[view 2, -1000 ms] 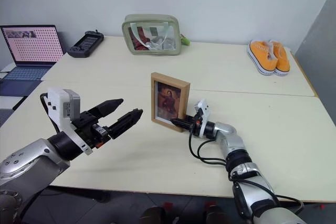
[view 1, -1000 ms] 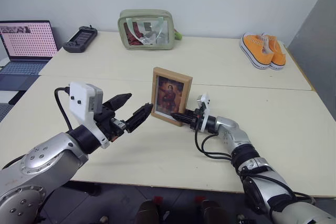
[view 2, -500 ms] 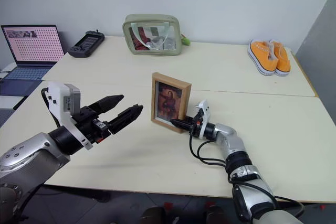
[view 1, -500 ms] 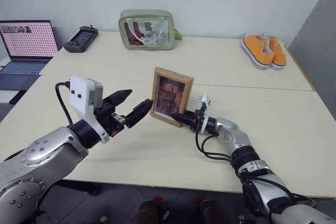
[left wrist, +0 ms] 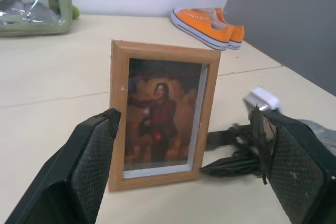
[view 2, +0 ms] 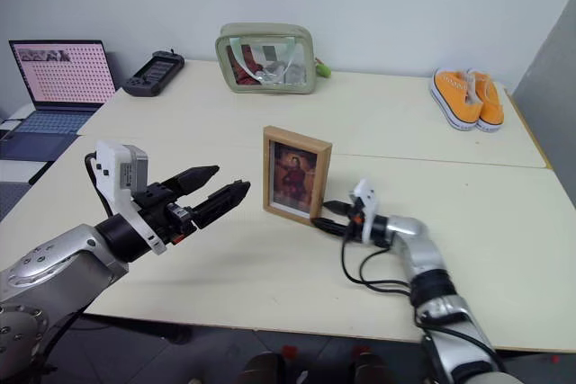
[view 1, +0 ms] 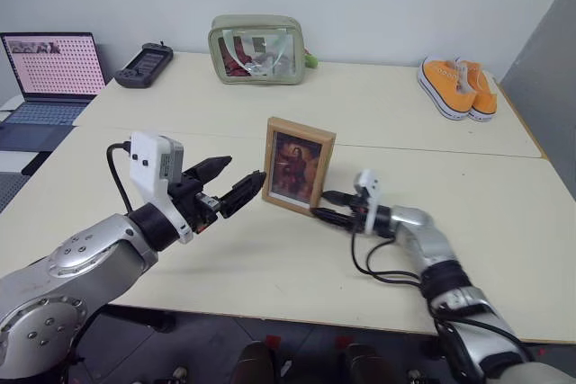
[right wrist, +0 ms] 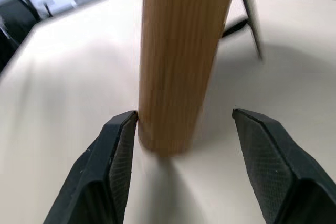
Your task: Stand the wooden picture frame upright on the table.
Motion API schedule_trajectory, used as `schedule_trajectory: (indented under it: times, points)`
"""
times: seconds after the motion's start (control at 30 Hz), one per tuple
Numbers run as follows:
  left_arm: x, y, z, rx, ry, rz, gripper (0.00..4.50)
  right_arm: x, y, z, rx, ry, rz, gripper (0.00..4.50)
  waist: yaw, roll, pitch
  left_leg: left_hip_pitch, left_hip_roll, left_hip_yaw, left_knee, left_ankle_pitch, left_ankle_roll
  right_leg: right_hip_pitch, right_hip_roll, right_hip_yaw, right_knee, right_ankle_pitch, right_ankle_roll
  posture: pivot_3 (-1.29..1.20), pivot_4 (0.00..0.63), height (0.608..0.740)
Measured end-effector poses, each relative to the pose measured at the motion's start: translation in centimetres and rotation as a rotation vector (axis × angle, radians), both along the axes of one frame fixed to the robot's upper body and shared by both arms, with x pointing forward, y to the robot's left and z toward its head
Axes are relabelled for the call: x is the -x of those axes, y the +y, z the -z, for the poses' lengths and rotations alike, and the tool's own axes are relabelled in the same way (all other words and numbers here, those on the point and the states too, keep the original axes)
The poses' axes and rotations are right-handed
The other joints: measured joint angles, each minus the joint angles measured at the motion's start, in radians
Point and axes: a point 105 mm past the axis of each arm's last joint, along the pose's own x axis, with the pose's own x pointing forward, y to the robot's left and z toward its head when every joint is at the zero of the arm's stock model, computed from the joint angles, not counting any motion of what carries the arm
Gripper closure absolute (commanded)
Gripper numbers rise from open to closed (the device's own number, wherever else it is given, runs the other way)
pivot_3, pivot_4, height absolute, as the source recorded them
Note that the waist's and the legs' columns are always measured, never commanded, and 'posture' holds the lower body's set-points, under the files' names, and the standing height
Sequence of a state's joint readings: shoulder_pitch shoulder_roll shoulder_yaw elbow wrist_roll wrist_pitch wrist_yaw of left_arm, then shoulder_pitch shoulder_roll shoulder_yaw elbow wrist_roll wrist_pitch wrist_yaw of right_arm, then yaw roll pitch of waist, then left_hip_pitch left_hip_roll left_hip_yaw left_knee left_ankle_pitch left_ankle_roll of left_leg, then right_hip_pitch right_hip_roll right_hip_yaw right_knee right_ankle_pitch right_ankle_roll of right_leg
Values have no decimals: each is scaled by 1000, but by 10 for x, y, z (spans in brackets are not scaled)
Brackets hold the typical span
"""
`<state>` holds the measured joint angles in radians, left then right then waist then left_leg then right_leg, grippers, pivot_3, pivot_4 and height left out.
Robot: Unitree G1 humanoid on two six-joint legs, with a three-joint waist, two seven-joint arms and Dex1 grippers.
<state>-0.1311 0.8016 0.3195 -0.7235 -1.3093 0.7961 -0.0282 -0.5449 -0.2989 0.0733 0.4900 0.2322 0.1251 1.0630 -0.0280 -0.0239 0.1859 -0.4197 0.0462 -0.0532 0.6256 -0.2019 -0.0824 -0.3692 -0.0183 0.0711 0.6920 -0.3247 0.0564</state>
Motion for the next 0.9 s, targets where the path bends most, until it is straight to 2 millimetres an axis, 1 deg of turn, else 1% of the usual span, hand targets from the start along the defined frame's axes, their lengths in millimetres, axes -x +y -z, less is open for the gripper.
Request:
schedule_trajectory:
  times: [0.07, 0.13, 0.17, 0.2, 0.27, 0.33, 0.37, 0.43, 0.5, 0.57, 0.6, 0.67, 0.73, 0.9]
  points:
    - [-1, -1, 0, 7, 4, 6, 283, 5, -9, -4, 32, -16, -1, 1462, -5, 0, 0, 1, 1, 0, -1, 0, 0, 0, 1, 0, 0, 0, 0, 0, 150, 740]
    - [-1, -5, 0, 21, 3, 32, 283, 29, -28, -13, 83, -28, -39, 1462, -3, 3, 2, 0, 0, 0, -2, 0, 0, -1, 1, 0, 0, 0, 0, 0, 150, 740]
    - [-2, -4, 1, 23, 8, 34, 283, 37, -33, -18, 95, -28, -54, 1462, -2, 3, 2, 0, 1, 0, -2, 0, 0, 0, 1, 0, -1, 0, 0, 0, 150, 740]
    - [-3, -3, 2, 26, 12, 34, 283, 41, -35, -26, 96, -32, -57, 1462, -7, 2, 2, 0, 1, 0, -2, 0, 0, -1, 1, 1, -1, 0, 0, 0, 150, 740]
    - [-2, -5, 2, 24, 11, 54, 283, 50, -33, -51, 89, -78, -77, 1462, -14, 3, 2, 1, 1, 0, -2, 0, 0, 0, 1, 1, 0, 0, 0, 0, 150, 740]
    - [-2, -6, 2, 22, 7, 68, 283, 53, -29, -75, 76, -138, -75, 1462, -14, 3, 2, 2, 1, 0, -2, 0, 0, 0, 2, 1, -1, 0, 0, 0, 150, 740]
    - [-2, -6, 2, 21, 8, 71, 283, 54, -28, -81, 73, -150, -72, 1462, -13, 3, 2, 2, 1, 0, -2, 0, 0, 0, 2, 1, -1, 0, 0, 0, 150, 740]
    - [-3, -5, 3, 21, 15, 77, 283, 53, -26, -99, 52, -185, -58, 1462, -10, 3, 2, 1, 1, 0, -2, 0, 0, 0, 2, 1, -2, 0, 0, 0, 150, 740]
    - [-3, -4, 4, 7, 23, 93, 283, 52, -26, -123, 33, -220, -36, 1462, -6, 3, 2, 0, 1, 0, -2, 0, 0, 0, 1, 1, -2, 0, 0, 0, 150, 740]
    - [-2, -2, 4, -18, 27, 98, 283, 54, -29, -137, 42, -255, -30, 1462, -4, 2, 2, -1, 1, -1, -2, 0, 0, -1, 1, 1, -3, 0, 0, 0, 150, 740]
    - [0, 2, 3, -49, 30, 98, 283, 56, -31, -142, 57, -278, -24, 1462, -3, 2, 2, -1, 1, -1, -2, 0, 0, -1, 1, 0, -4, 0, 0, 0, 150, 740]
    - [1, 7, 0, -69, 19, 84, 283, 57, -33, -139, 68, -269, -19, 1462, -3, 2, 2, -1, 1, -1, -2, 0, 0, -1, 1, 0, -5, 0, 0, 0, 150, 740]
    - [1, 12, -4, -77, 3, 71, 283, 58, -34, -132, 70, -240, -16, 1462, -3, 2, 2, -2, 1, 0, -2, 0, 0, -1, 1, 0, -5, 0, 0, 0, 150, 740]
    - [-5, 28, -9, -85, -18, -10, 283, 57, -33, -126, 77, -230, -20, 1462, -3, 2, 2, -2, 1, 0, -2, 0, 0, -1, 1, 0, -5, 0, 0, 0, 150, 740]
